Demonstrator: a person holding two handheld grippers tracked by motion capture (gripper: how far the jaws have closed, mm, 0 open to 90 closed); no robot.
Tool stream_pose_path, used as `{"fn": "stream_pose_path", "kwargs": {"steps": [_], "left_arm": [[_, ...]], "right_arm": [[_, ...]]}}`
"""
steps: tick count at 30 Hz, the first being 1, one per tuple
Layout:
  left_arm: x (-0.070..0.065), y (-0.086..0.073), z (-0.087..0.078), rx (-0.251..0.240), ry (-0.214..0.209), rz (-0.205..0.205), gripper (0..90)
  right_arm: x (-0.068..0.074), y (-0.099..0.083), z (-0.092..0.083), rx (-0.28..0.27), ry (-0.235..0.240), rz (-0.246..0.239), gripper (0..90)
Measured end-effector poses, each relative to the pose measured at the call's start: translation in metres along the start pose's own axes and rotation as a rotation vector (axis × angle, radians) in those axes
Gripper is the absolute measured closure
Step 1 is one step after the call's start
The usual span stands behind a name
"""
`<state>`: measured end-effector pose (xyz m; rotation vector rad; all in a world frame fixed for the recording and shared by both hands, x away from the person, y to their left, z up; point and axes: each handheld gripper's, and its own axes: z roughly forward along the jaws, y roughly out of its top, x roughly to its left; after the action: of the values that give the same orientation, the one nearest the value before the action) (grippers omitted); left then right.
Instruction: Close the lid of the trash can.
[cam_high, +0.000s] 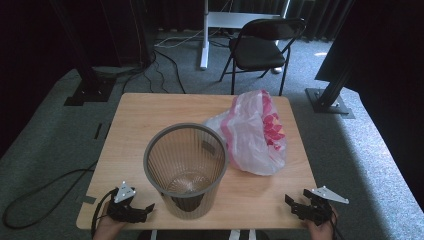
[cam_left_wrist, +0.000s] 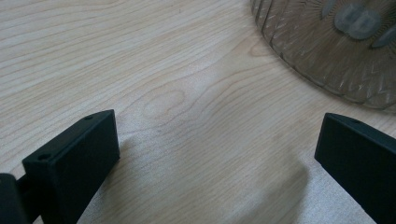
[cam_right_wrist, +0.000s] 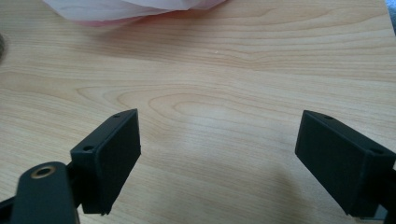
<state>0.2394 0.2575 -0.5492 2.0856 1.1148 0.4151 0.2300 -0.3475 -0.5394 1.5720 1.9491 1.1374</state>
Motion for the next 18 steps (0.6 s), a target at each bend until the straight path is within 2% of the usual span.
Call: {"fn": "stream_pose_path", "kwargs": {"steps": [9, 18], "left_arm": [[-0.0004, -0.0002, -0.0001, 0.0, 0.0, 0.002, 0.0], [-0.0006, -0.0003, -0.0001, -0.001, -0.001, 0.005, 0.0]], "right_arm": [[0.0001, 0.0006, 0.0039, 0.021, -0.025, -0.02, 13.4], [0.0024, 0.0009, 0.0055, 0.019, -0.03, -0.029, 13.4]]}}
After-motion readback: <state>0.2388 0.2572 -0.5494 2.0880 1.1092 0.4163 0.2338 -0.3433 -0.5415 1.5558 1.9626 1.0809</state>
